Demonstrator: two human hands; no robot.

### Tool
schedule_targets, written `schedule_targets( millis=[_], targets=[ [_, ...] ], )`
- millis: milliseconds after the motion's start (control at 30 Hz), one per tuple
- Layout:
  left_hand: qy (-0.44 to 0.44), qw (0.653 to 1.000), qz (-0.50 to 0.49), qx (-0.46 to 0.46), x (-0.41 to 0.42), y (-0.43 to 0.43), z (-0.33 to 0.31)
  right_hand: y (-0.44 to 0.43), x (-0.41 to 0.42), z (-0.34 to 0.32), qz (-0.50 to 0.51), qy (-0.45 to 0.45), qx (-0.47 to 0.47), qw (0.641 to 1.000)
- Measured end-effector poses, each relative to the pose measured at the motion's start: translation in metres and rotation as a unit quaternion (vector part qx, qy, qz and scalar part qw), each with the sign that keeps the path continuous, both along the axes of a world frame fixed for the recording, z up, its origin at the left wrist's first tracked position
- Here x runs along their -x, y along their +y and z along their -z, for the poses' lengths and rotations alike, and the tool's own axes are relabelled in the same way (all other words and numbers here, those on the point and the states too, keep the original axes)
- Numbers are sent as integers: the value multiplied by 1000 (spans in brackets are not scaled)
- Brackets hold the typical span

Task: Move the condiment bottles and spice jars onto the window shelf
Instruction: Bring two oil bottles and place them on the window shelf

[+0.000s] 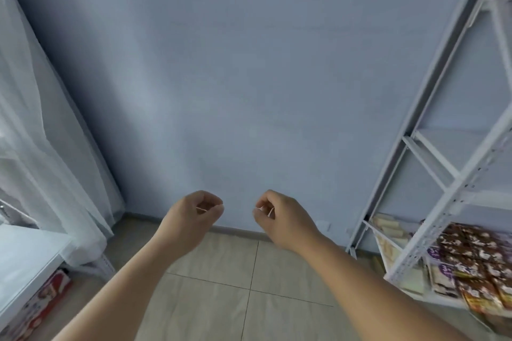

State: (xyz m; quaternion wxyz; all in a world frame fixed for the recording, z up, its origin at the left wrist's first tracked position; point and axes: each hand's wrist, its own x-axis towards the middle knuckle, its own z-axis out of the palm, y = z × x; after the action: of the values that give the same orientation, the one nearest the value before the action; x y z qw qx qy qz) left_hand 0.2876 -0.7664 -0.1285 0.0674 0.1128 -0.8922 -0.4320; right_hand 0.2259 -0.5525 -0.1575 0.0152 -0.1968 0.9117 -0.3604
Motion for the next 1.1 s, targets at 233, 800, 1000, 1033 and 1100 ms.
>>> schedule_targets(
  millis=[233, 800, 1000, 1033, 1100],
  targets=[
    [-14, 998, 53, 6, 2, 40, -2, 45, -12, 6, 53, -2, 24, 998],
    [-6, 997, 74, 19, -25, 213, -15, 246, -40, 9, 101, 22, 36, 994],
    [-6, 996, 93, -14, -16, 337, -5, 360, -44, -1, 100, 18, 13, 995],
    [-5, 995, 95, -25, -16, 356, -2, 376, -45, -1, 106, 16, 15, 994],
    [-13, 993, 108, -40, -18, 386, 3, 400, -48, -3, 113, 7, 22, 993]
  ],
)
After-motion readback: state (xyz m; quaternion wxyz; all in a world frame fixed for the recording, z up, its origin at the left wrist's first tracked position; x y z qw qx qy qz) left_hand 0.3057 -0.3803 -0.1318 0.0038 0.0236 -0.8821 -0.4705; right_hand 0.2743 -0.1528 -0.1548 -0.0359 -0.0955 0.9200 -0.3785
